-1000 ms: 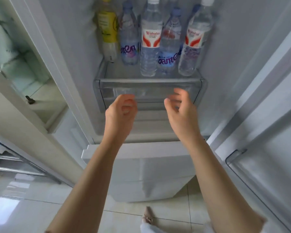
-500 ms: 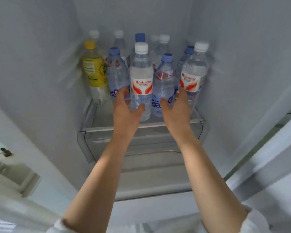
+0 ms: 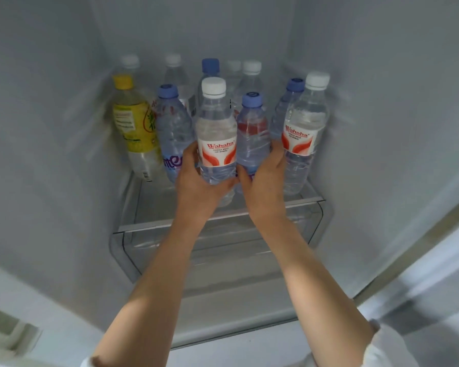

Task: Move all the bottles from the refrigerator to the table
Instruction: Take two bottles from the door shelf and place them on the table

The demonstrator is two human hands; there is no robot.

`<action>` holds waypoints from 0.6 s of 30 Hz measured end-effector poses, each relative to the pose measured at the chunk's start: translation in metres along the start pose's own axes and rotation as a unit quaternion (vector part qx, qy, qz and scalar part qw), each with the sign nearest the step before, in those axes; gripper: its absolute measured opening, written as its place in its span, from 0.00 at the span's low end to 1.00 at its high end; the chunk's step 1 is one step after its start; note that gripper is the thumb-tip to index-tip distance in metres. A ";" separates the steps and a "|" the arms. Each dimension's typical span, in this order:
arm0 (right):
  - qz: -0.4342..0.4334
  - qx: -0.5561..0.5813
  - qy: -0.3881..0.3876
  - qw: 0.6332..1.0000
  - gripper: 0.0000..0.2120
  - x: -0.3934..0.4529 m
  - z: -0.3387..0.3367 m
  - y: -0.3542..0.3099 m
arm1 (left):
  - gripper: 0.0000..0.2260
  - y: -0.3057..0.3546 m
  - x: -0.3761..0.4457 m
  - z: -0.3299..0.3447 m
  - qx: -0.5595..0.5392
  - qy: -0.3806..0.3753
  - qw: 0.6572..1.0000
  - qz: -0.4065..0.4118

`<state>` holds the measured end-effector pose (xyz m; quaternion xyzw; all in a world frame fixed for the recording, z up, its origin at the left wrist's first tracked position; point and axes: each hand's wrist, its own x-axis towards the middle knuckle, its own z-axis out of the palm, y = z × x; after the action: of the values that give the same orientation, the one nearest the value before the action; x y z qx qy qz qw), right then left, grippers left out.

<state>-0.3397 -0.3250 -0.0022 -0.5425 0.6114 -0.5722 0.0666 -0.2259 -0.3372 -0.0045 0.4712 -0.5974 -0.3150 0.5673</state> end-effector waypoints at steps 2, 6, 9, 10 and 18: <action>-0.009 0.019 -0.011 1.000 0.35 0.002 -0.002 0.001 | 0.38 0.001 -0.002 -0.001 -0.014 0.006 1.000 -0.005; 0.009 0.089 -0.047 0.995 0.31 0.003 -0.009 -0.002 | 0.36 0.001 -0.006 -0.005 -0.032 0.010 0.999 -0.007; 0.019 0.106 -0.054 0.993 0.33 0.002 -0.010 0.000 | 0.38 -0.001 -0.009 -0.007 -0.036 0.023 0.999 -0.001; 0.022 0.108 -0.054 0.992 0.35 0.001 -0.009 0.001 | 0.38 -0.001 -0.011 -0.007 -0.038 0.030 0.999 0.005; -0.004 0.098 -0.019 0.995 0.36 -0.014 -0.029 -0.014 | 0.39 0.018 -0.027 -0.021 -0.039 0.025 0.999 0.021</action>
<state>-0.3463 -0.2933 0.0104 -0.5467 0.5489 -0.6192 0.1284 -0.2116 -0.3030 0.0052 0.4441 -0.5798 -0.3140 0.6066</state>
